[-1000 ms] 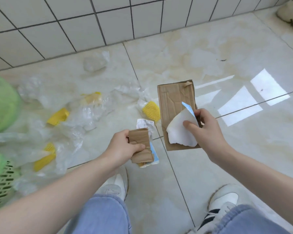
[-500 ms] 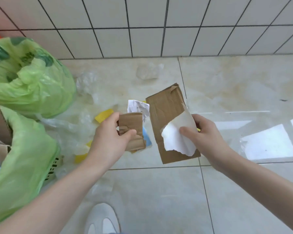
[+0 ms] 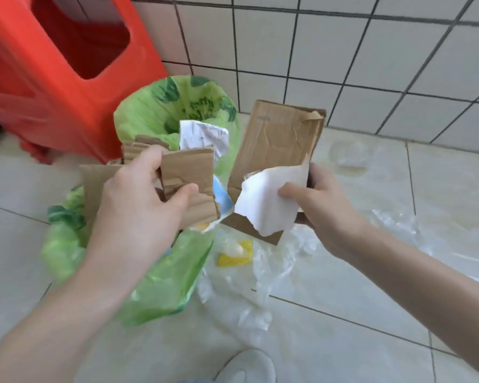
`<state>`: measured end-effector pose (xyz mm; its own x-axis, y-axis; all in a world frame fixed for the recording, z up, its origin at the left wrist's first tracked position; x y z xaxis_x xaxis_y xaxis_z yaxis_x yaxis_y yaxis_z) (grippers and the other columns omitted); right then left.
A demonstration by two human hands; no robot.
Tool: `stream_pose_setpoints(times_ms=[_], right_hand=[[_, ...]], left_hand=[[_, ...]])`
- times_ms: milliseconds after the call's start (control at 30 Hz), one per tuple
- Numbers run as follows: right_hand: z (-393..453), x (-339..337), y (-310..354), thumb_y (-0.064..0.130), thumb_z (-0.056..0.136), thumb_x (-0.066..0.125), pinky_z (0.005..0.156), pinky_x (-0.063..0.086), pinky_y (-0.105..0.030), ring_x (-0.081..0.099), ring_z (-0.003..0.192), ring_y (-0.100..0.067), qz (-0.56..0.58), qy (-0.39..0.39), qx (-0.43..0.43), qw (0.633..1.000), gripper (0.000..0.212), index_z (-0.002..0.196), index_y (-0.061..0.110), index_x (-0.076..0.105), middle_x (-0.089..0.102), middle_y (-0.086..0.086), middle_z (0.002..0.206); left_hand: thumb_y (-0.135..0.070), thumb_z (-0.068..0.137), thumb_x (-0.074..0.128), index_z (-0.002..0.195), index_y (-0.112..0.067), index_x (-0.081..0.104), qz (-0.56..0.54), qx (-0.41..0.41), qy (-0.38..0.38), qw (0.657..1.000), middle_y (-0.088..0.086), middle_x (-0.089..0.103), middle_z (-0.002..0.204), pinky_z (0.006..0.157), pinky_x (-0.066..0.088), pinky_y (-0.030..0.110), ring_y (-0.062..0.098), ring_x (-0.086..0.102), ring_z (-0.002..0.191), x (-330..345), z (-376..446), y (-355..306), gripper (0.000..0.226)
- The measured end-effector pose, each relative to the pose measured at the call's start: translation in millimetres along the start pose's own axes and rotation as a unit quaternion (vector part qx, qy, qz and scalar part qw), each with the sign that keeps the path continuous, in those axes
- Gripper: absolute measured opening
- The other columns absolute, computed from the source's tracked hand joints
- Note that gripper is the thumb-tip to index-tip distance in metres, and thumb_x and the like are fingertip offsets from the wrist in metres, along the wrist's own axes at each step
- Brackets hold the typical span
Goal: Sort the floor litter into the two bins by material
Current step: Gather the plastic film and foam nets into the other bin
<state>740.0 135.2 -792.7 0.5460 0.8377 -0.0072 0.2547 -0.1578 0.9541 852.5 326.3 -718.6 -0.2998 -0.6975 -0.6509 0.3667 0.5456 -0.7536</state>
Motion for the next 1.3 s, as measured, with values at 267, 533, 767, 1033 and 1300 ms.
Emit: stream_pose_setpoints(times_ms=[267,533,767,1033,1300], right_hand=[[4,107,37,-0.003,0.084,0.054,0.067,0.062,-0.036,0.070,0.087,-0.021,-0.014,0.095,-0.042,0.994,0.022,0.102,0.010,0.058,0.069,-0.013,0.104],[25,176,33,0.020,0.074,0.064,0.049,0.039,-0.018,0.048,0.062,-0.016,-0.277,0.070,-0.124,0.950,0.022,0.074,0.016,0.042,0.050,0.001,0.067],[27,181,16,0.038,0.075,0.068,0.083,0.033,-0.035,0.029,0.093,-0.026,-0.529,0.029,-0.193,0.826,0.039,0.085,0.017,0.038,0.040,-0.006,0.104],[24,178,9,0.055,0.070,0.070,0.081,0.027,-0.036,0.030,0.097,-0.027,-0.573,0.049,-0.166,0.801,0.051,0.088,0.020,0.039,0.037,-0.004,0.110],[20,166,22,0.043,0.083,0.061,0.077,0.030,-0.037,0.037,0.096,-0.025,-0.471,0.034,-0.170,0.865,0.021,0.090,0.023,0.061,0.053,0.005,0.096]], left_hand=[[-0.051,0.062,0.061,0.084,-0.039,0.055,0.039,-0.060,-0.112,0.991,-0.015,0.065,0.079,0.072,0.056,0.045,0.018,0.065,0.079,-88,2,72,0.026],[-0.023,0.078,0.064,0.090,-0.026,0.056,0.278,-0.059,-0.052,0.957,0.008,0.059,0.066,0.058,0.050,0.041,0.037,0.054,0.067,-74,-3,113,0.015],[-0.022,0.085,0.059,0.082,-0.017,0.038,0.343,-0.111,0.018,0.933,0.010,0.049,0.075,0.061,0.039,0.035,0.040,0.057,0.082,-50,6,138,0.021],[-0.025,0.076,0.072,0.065,-0.021,0.052,0.274,-0.139,0.086,0.948,0.000,0.057,0.065,0.054,0.040,0.031,0.024,0.054,0.066,-63,14,135,0.023],[-0.027,0.081,0.070,0.057,-0.021,0.052,0.205,-0.076,-0.030,0.975,-0.010,0.067,0.067,0.065,0.052,0.037,0.024,0.064,0.071,-71,12,126,0.031]])
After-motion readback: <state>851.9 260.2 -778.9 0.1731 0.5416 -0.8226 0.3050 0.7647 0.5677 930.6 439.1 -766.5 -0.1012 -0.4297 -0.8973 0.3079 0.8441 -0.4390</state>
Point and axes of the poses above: each hand's wrist, its own z-axis towards the middle knuckle, its own x-axis out of the palm, y = z × x, the point moved 3 cm from there along z, towards the middle knuckle
